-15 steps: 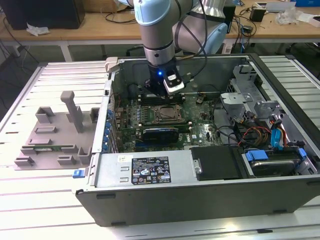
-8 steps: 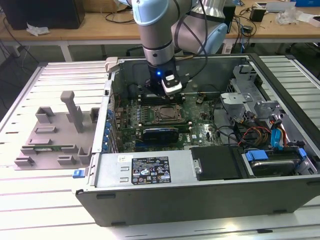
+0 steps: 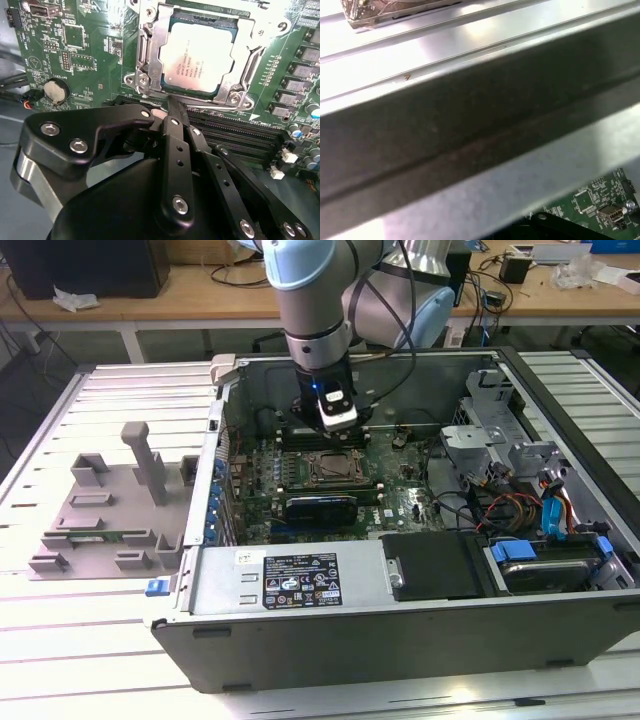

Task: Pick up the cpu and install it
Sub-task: 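Install the first cpu locking lever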

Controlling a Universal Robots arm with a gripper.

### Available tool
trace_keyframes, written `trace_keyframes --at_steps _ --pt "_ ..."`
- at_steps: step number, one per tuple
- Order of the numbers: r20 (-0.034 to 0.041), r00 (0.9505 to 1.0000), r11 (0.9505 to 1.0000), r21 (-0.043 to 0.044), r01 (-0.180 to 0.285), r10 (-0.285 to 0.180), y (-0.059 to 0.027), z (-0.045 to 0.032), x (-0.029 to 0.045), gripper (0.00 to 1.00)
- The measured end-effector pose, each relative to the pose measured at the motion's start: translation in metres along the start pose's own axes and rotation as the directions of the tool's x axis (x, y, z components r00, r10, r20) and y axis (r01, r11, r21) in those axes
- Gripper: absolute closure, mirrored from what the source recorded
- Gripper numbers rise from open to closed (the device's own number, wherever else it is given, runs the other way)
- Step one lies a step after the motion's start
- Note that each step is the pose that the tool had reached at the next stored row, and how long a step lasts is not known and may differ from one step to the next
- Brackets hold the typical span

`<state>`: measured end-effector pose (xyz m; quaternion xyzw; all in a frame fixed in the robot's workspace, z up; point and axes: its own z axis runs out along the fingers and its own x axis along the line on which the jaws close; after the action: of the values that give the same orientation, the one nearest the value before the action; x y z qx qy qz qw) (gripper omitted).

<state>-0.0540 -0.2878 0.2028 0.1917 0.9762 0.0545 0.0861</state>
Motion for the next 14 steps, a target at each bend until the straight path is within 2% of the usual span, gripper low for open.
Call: trace_keyframes --at_steps 11,13,14 --pt "0.0077 0.9989 0.9989 0.0065 -0.047 0.047 0.0057 0.0002 0.0052 0.89" --pt "0.0201 0.9987 0.9988 0.0061 -0.048 0.048 0.006 0.0005 0.006 0.89" --pt "0.024 0.9986 0.9989 0.0045 -0.048 0.047 0.0059 0.0007 0.0062 0.89"
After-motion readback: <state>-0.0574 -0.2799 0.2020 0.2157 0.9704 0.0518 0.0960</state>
